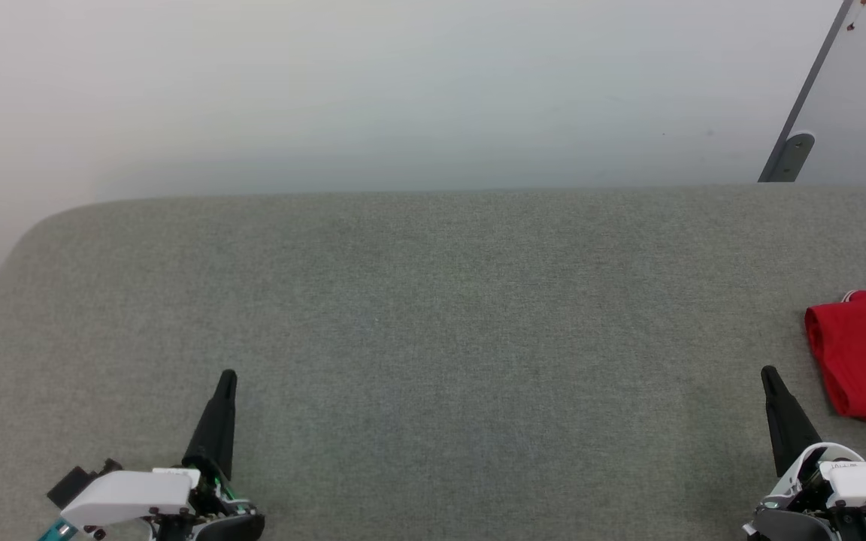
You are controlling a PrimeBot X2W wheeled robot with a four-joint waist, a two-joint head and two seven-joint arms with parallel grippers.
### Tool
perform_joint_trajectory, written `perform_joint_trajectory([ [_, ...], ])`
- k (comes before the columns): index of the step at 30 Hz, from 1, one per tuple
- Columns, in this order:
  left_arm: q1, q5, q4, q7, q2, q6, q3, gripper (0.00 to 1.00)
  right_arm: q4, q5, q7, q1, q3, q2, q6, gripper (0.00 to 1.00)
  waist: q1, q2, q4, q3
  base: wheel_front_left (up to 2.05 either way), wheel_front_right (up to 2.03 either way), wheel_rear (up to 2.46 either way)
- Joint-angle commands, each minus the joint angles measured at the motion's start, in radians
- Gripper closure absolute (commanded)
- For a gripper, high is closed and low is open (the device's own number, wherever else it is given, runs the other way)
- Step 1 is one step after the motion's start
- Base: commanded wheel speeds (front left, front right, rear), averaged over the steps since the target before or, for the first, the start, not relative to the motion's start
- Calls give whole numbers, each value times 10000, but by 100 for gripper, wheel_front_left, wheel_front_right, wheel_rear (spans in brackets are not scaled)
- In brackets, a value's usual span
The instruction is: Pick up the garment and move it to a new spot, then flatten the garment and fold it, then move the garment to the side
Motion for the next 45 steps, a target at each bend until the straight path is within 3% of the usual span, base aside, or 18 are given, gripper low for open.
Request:
perform_joint_trajectory([
  [1, -101, 10, 20, 25, -25, 4, 25, 100, 10, 13, 26, -156, -34, -4, -14, 100, 0, 0, 0, 0, 0, 0, 0],
  [45, -104, 49, 19, 43, -48, 4, 61, 100, 14, -89, 94, -107, -122, 65, -14, 100, 0, 0, 0, 0, 0, 0, 0],
])
